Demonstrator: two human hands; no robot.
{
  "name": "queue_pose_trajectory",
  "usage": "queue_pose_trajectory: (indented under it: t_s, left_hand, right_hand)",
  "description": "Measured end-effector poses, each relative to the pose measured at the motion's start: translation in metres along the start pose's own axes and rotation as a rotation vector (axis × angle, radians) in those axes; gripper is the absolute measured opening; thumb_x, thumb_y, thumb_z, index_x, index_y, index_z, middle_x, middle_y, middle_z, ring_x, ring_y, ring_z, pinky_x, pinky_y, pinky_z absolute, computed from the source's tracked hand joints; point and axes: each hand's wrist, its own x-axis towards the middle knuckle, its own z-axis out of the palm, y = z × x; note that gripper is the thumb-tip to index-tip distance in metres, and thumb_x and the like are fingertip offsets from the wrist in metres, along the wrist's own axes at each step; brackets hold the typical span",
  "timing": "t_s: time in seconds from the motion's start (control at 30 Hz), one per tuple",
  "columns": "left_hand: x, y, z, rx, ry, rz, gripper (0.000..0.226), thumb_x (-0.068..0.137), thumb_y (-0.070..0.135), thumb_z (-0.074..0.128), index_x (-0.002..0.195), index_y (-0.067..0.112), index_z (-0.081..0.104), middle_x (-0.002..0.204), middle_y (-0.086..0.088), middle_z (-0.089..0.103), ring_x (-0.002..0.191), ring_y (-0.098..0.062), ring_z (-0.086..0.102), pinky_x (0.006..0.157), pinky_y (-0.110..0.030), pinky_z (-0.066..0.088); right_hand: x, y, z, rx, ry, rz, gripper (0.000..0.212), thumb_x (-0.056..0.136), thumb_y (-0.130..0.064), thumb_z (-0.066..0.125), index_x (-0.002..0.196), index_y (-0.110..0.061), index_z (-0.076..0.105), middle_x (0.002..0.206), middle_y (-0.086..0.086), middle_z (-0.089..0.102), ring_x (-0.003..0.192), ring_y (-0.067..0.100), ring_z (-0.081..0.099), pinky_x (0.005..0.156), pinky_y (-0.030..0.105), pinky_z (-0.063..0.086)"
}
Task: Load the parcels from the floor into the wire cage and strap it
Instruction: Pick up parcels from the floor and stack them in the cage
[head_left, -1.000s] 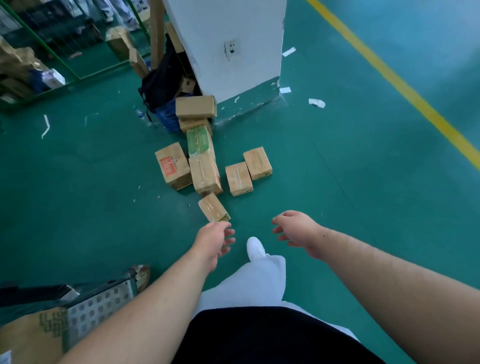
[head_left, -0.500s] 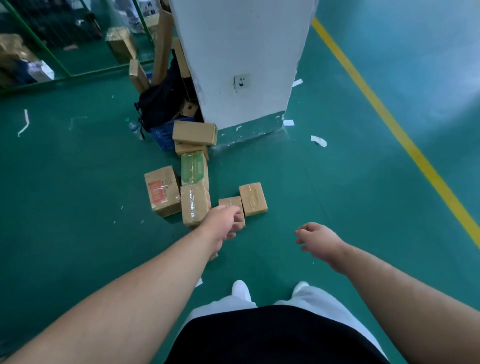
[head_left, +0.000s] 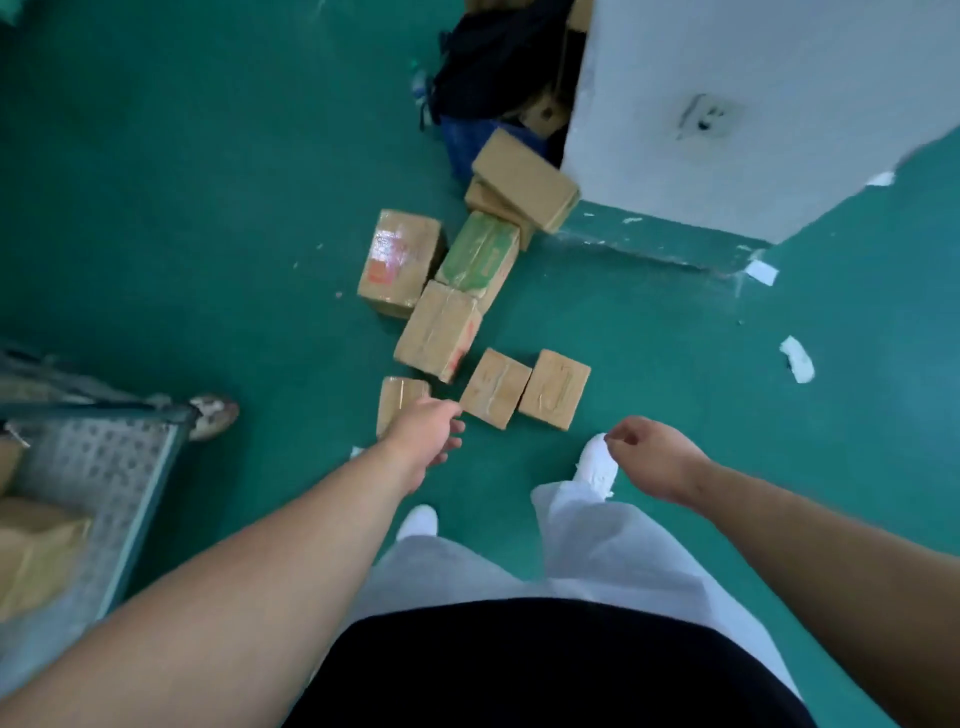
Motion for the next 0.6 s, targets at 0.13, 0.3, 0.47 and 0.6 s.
queue_pose_trajectory:
  t_s: [0.13, 0.3, 0.47, 0.6]
  left_hand:
    - [0.011, 0.0, 0.039, -0.141, 0.058, -0.111, 0.012, 0.102, 0.022, 0.053, 0.105, 0.016, 0.062, 0.094, -0.002, 0.067, 0.074, -0.017, 0.062, 0.064, -0.029, 0.043]
    - [0.039, -0.019, 0.085, -0.271, 0.068, -0.242, 0.011, 0.102, 0.022, 0.051, 0.102, 0.017, 0.061, 0.09, 0.0, 0.066, 0.075, -0.018, 0.062, 0.066, -0.029, 0.042]
    - [0.123, -0.052, 0.136, -0.286, 0.021, -0.373, 0.013, 0.102, 0.022, 0.051, 0.1, 0.017, 0.063, 0.093, -0.001, 0.067, 0.081, -0.021, 0.062, 0.069, -0.031, 0.045]
    - [0.224, -0.078, 0.183, -0.335, -0.045, -0.417, 0.013, 0.101, 0.024, 0.051, 0.106, 0.018, 0.062, 0.092, 0.0, 0.069, 0.08, -0.019, 0.065, 0.072, -0.03, 0.046]
  right_hand:
    - [0.051, 0.006, -0.048, -0.225, -0.134, -0.059, 0.026, 0.098, -0.032, 0.041, 0.105, -0.026, 0.064, 0.093, -0.002, 0.07, 0.073, 0.02, 0.064, 0.062, 0.027, 0.053]
    - [0.135, 0.011, -0.082, -0.402, -0.2, -0.076, 0.027, 0.098, -0.03, 0.041, 0.107, -0.02, 0.065, 0.105, 0.004, 0.072, 0.091, 0.028, 0.07, 0.08, 0.036, 0.059]
    - [0.247, 0.026, -0.067, -0.459, -0.156, -0.064, 0.03, 0.1, -0.025, 0.039, 0.107, -0.01, 0.064, 0.095, 0.012, 0.07, 0.074, 0.024, 0.059, 0.069, 0.03, 0.049]
    - [0.348, 0.044, -0.024, -0.518, -0.11, -0.083, 0.032, 0.103, -0.022, 0.036, 0.105, -0.006, 0.064, 0.095, 0.016, 0.067, 0.079, 0.028, 0.058, 0.068, 0.03, 0.043]
